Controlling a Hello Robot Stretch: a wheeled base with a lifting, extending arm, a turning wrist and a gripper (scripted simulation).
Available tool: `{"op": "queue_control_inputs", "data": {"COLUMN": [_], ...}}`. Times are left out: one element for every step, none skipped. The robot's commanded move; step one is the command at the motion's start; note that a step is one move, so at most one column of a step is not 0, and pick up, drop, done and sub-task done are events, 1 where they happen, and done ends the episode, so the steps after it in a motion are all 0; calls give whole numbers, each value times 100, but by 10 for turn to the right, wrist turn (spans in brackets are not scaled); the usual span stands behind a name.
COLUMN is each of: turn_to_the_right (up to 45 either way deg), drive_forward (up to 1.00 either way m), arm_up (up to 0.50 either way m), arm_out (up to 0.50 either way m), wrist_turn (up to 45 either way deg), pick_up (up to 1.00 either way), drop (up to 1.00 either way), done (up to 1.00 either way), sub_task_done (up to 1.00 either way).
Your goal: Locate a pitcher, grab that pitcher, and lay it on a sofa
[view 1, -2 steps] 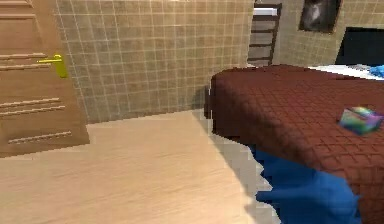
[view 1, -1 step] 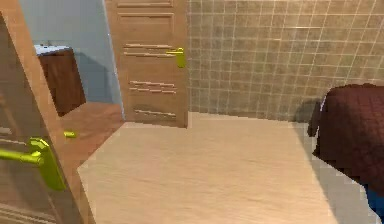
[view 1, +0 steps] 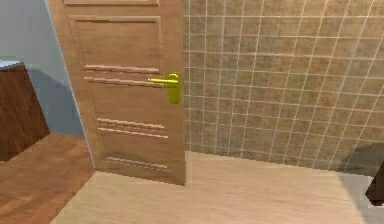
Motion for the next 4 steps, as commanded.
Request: {"op": "queue_control_inputs", "data": {"turn_to_the_right": [-90,0,-450,-210], "drive_forward": [0,25,0,0], "arm_up": [0,0,0,0], "arm_out": [0,0,0,0], "wrist_turn": [0,0,0,0], "pick_up": [0,0,0,0], "drop": [0,0,0,0], "done": [0,0,0,0], "sub_task_done": [0,0,0,0]}}
